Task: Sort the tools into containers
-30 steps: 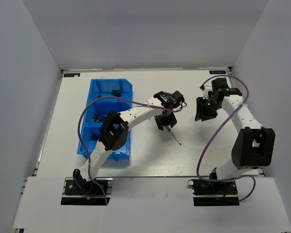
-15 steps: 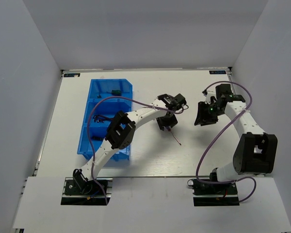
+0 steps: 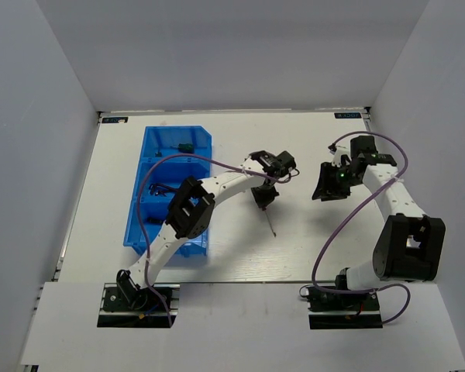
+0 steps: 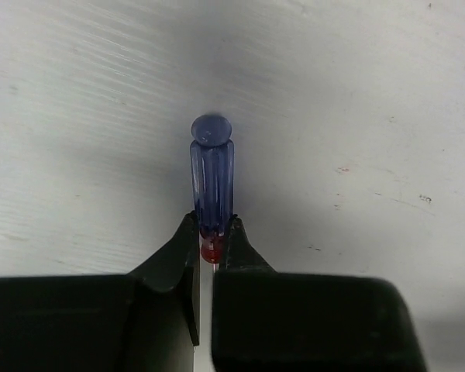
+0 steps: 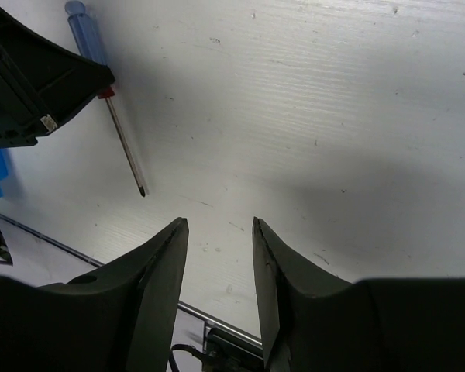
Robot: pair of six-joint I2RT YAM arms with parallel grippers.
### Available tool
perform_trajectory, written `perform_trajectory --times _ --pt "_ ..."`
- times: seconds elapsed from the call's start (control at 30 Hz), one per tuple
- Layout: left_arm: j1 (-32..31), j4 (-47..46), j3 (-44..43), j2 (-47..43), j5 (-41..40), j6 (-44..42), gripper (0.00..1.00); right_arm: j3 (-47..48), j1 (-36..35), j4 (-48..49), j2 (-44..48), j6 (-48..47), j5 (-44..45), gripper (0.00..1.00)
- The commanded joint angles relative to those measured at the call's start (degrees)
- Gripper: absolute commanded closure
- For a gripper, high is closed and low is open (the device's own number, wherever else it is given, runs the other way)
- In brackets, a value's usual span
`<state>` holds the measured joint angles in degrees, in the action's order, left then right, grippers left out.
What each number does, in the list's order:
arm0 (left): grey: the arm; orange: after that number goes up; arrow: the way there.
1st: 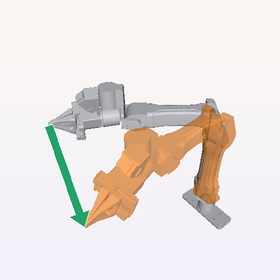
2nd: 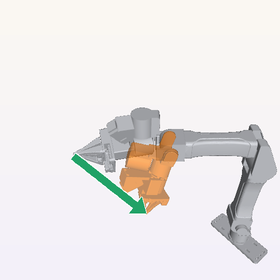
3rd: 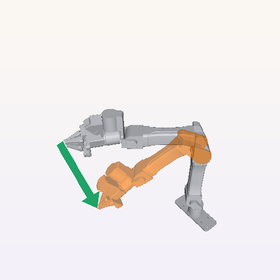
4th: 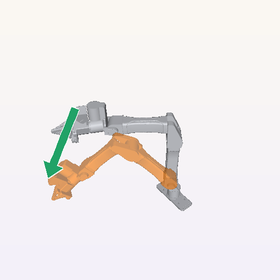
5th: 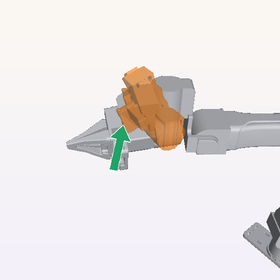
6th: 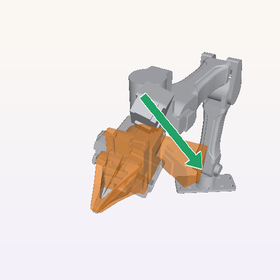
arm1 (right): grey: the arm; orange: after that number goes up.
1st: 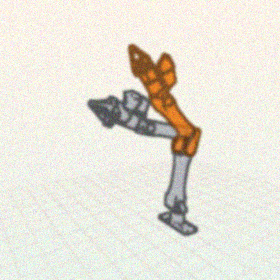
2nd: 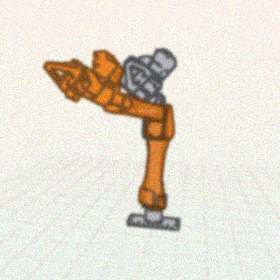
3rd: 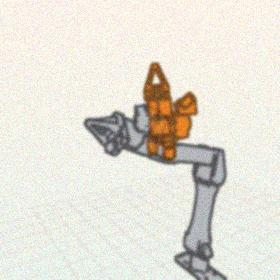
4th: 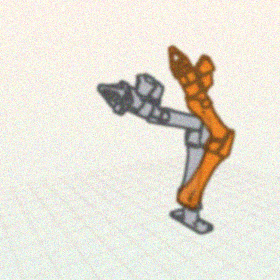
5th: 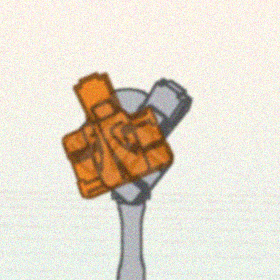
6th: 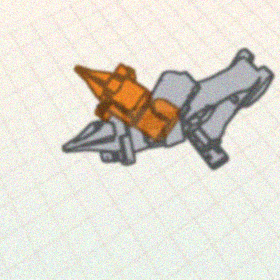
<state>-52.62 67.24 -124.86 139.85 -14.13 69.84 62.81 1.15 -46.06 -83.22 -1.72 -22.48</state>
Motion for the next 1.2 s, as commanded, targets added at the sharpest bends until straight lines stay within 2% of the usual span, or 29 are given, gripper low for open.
perform_trajectory --times 0.0,0.03,0.07,0.13,0.2,0.23,0.3,0.33,0.37,0.43,0.5,0.7,1.0,1.1,1.13,1.17 --pt "-0.11 3.06 -2.40 -9.31 -7.55 -1.02 1.00 -0.49 0.08 0.80 0.87 -0.65 -2.83 0.55" --pt "-0.81 3.85 -3.19 -12.12 -10.88 -1.03 1.00 -0.67 0.00 0.28 0.87 -1.27 -3.01 0.54" --pt "-0.82 4.64 -2.42 -18.67 -16.49 -0.07 1.00 -0.93 0.08 0.10 0.95 -1.53 -2.92 0.54" --pt "-0.03 8.24 1.17 -25.82 -20.92 4.92 1.00 -1.98 0.08 0.36 0.95 -2.32 -2.92 0.54" --pt "0.59 10.96 9.34 -32.59 -25.75 13.44 1.00 -2.34 0.08 1.32 0.69 -2.50 -3.27 0.54" --pt "1.11 13.42 15.46 -38.80 -29.17 18.44 1.00 -2.25 0.08 1.15 0.08 -2.24 -3.71 0.54" --pt "1.99 13.44 23.22 -45.60 -29.99 23.47 1.00 -1.46 -0.09 0.80 -0.27 -1.89 -4.06 0.55" --pt "2.95 13.44 30.48 -48.94 -29.99 26.11 1.00 -1.02 -0.01 0.63 -1.06 -1.63 -4.50 0.55" --pt "3.48 13.44 33.51 -54.80 -29.29 30.31 1.00 -0.84 0.00 0.45 -0.98 -1.36 -4.68 0.55" --pt "4.27 13.44 40.18 -59.15 -28.68 32.45 1.00 -0.67 -0.09 0.27 -1.42 -1.36 -5.03 0.55" --pt "5.77 13.44 43.28 -63.80 -28.67 33.86 1.00 -0.84 -0.18 0.45 -1.24 -1.27 -5.29 0.55" --pt "9.46 13.44 54.52 -67.87 -27.62 36.93 1.00 -0.93 -0.18 0.10 -1.59 -1.10 -5.73 0.55" --pt "14.56 13.44 61.04 -69.01 -28.23 38.44 1.00 -1.63 -0.18 -0.61 -1.15 -1.27 -6.00 0.55" --pt "15.70 13.44 62.97 -69.01 -25.96 38.44 1.00 -1.90 -0.27 -0.52 -1.15 -1.54 -6.26 0.53" --pt "15.71 13.44 63.50 -69.01 -25.95 38.44 0.93 -1.81 -0.18 -0.52 -1.33 -1.54 -6.52 0.51" --pt "15.71 13.44 63.51 -69.01 -25.34 38.44 0.71 -1.55 -0.18 -0.69 -1.42 -1.62 -6.79 0.47"
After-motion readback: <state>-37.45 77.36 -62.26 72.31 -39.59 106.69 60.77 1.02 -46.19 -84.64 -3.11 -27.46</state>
